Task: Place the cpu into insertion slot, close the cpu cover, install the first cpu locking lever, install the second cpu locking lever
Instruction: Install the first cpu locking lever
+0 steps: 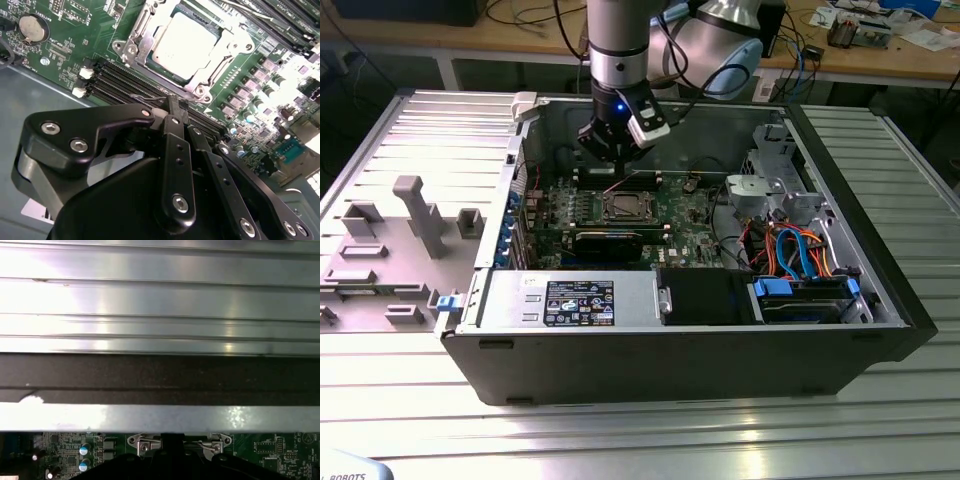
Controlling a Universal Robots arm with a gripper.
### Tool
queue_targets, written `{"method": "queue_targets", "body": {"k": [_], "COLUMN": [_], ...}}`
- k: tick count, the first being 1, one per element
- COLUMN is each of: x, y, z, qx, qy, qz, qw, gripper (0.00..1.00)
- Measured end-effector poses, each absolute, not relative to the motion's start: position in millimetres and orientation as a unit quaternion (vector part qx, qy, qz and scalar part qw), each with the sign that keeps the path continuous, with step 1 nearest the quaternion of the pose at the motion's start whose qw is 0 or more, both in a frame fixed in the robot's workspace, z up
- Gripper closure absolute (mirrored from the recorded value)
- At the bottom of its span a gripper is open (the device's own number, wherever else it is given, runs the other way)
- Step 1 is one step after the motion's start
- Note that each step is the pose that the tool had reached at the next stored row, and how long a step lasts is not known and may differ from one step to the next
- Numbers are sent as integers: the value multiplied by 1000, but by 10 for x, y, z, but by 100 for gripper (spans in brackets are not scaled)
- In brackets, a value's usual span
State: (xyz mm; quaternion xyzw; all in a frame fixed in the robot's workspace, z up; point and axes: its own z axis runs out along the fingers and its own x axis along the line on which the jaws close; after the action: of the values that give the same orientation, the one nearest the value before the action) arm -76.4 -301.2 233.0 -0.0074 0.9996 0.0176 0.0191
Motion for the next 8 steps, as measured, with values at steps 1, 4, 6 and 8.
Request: {"method": "queue_targets", "body": {"k": [1,4,6,8], "x": [-760,-744,-724,-697], "y": [-3009,-3006,-3004,-2999], "z": [2328,2323,2320,2317], "qx": [-7,-7,-6,-5], "qy": [1000,1000,1000,1000], "qz": [18,17,17,16], "qw": [19,19,19,19], "gripper": [89,89,89,89]}}
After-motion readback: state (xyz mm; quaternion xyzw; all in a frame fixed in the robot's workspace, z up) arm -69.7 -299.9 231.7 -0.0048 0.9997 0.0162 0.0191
